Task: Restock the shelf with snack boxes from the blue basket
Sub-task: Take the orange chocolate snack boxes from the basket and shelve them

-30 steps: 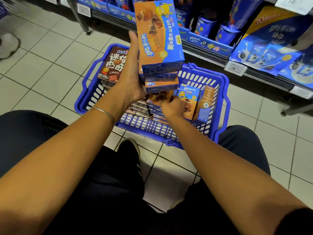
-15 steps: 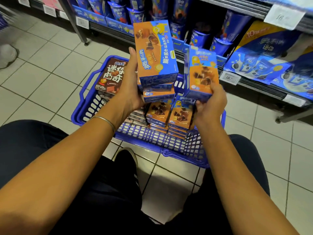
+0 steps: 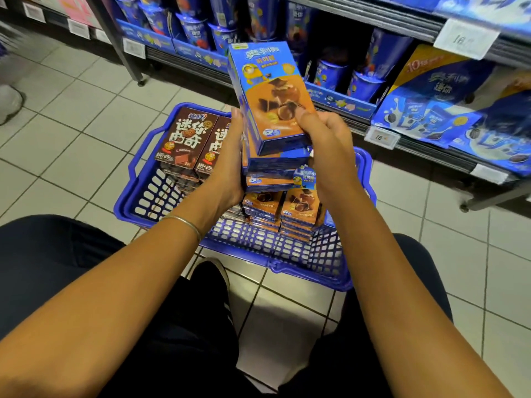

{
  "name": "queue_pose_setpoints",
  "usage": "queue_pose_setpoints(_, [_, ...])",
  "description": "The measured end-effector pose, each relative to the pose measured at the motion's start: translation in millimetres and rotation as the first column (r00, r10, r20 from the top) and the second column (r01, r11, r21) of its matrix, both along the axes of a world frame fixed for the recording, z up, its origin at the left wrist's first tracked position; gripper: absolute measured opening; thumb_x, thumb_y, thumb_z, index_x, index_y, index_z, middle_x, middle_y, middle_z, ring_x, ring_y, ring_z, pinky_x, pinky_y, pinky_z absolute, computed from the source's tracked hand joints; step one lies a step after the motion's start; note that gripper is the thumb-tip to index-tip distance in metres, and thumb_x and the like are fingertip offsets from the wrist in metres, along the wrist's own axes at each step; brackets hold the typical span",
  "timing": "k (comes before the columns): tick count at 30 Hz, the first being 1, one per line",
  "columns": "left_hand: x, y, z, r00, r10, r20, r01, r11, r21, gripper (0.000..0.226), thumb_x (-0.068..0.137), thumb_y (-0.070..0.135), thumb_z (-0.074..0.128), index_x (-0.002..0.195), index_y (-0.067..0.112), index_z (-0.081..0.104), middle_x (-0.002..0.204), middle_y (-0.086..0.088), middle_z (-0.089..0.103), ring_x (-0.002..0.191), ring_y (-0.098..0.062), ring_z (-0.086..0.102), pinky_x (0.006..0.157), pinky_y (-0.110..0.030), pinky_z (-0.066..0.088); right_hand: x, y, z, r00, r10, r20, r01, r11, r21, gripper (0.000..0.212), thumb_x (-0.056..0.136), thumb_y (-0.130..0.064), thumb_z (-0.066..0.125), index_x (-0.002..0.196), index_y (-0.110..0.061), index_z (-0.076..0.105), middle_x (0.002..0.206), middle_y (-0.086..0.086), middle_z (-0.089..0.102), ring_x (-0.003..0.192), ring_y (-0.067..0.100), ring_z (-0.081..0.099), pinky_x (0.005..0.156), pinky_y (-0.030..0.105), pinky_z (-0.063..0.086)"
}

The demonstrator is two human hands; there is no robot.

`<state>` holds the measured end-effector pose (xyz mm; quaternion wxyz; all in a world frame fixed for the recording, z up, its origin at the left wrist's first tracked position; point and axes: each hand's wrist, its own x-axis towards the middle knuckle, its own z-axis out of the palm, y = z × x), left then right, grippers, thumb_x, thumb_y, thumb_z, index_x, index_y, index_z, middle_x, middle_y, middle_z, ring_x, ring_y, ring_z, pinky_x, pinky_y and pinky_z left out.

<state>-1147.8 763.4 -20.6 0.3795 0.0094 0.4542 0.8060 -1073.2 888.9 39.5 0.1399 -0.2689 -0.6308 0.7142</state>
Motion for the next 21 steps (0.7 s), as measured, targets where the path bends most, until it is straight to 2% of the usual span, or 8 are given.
queue_pose_setpoints(3, [1.1,5.9,2.9,0.998,0.042,-0.052,-0.046,0.997,-0.064,0.08,0.106,0.071,0.025,0.153,0.014,0.054,0.142,-0.016,0.067,0.129,-0.039,0.066,0.106,-0.055,0.055,-6.0,0.9,1.8,1.0,0.018,0.02,-0.017,0.998,-0.056,0.034,0.079,-0.045,0.063,0.1,-0.018,0.064,0.11,0.013,0.071,0.11,0.035,0.067,0.102,0.059,0.049])
queue_pose_setpoints(5, [-0.3,8.3,2.1,0.996,0.06,-0.058,-0.064,0.996,-0.067,0.079,0.107,0.069,0.023,0.155,0.012,0.05,0.144,-0.019,0.065,0.131,-0.041,0.064,0.112,-0.061,0.049,-9.9,1.5,2.4,0.999,0.045,0.003,-0.045,0.998,-0.042,0.034,0.083,-0.044,0.059,0.102,-0.018,0.069,0.116,0.016,0.072,0.112,0.036,0.066,0.104,0.061,0.047])
queue_pose_setpoints(8, [-5.9,11.2,1.5,0.993,0.091,-0.075,-0.097,0.992,-0.076,0.079,0.108,0.066,0.019,0.158,0.011,0.046,0.149,-0.022,0.059,0.135,-0.044,0.06,0.115,-0.063,0.045,-14.5,1.3,-0.1,0.998,0.055,-0.006,-0.055,0.998,-0.006,0.03,0.087,-0.044,0.056,0.097,-0.023,0.074,0.112,0.012,0.074,0.11,0.033,0.067,0.103,0.061,0.047])
queue_pose_setpoints(11, [-12.4,15.6,1.3,0.993,0.098,-0.069,-0.106,0.987,-0.123,0.078,0.108,0.068,0.019,0.156,0.015,0.049,0.147,-0.02,0.062,0.133,-0.042,0.062,0.114,-0.062,0.046,-19.4,4.6,-4.6,1.0,0.02,-0.013,-0.02,0.999,-0.026,0.026,0.089,-0.042,0.056,0.09,-0.023,0.074,0.104,0.012,0.075,0.11,0.035,0.067,0.103,0.063,0.048])
queue_pose_setpoints(13, [-16.8,18.4,-1.0,0.993,0.103,-0.054,-0.11,0.981,-0.161,0.078,0.107,0.069,0.022,0.155,0.016,0.051,0.146,-0.019,0.063,0.132,-0.042,0.062,0.114,-0.062,0.045,-21.6,6.9,-7.7,1.0,0.027,-0.012,-0.027,0.999,-0.029,0.026,0.091,-0.042,0.056,0.087,-0.026,0.076,0.098,0.003,0.077,0.107,0.03,0.07,0.103,0.06,0.049])
queue_pose_setpoints(16, [-22.9,22.3,-2.6,0.991,0.132,-0.034,-0.136,0.96,-0.243,0.076,0.106,0.068,0.024,0.154,0.016,0.052,0.146,-0.019,0.062,0.134,-0.042,0.061,0.115,-0.06,0.045,-25.2,10.5,-15.7,0.999,0.034,-0.025,-0.035,0.999,-0.03,0.027,0.093,-0.043,0.055,0.087,-0.03,0.078,0.098,-0.002,0.078,0.101,0.022,0.073,0.101,0.055,0.052])
queue_pose_setpoints(21, [-35.5,23.7,-3.3,0.988,0.15,-0.046,-0.157,0.942,-0.296,0.072,0.109,0.061,0.024,0.152,0.011,0.054,0.146,-0.021,0.061,0.136,-0.043,0.058,0.116,-0.059,0.044,-34.3,10.0,-23.3,0.997,0.026,-0.077,-0.03,0.999,-0.046,0.025,0.088,-0.046,0.058,0.085,-0.034,0.08,0.097,-0.001,0.078,0.098,0.021,0.073,0.1,0.061,0.051])
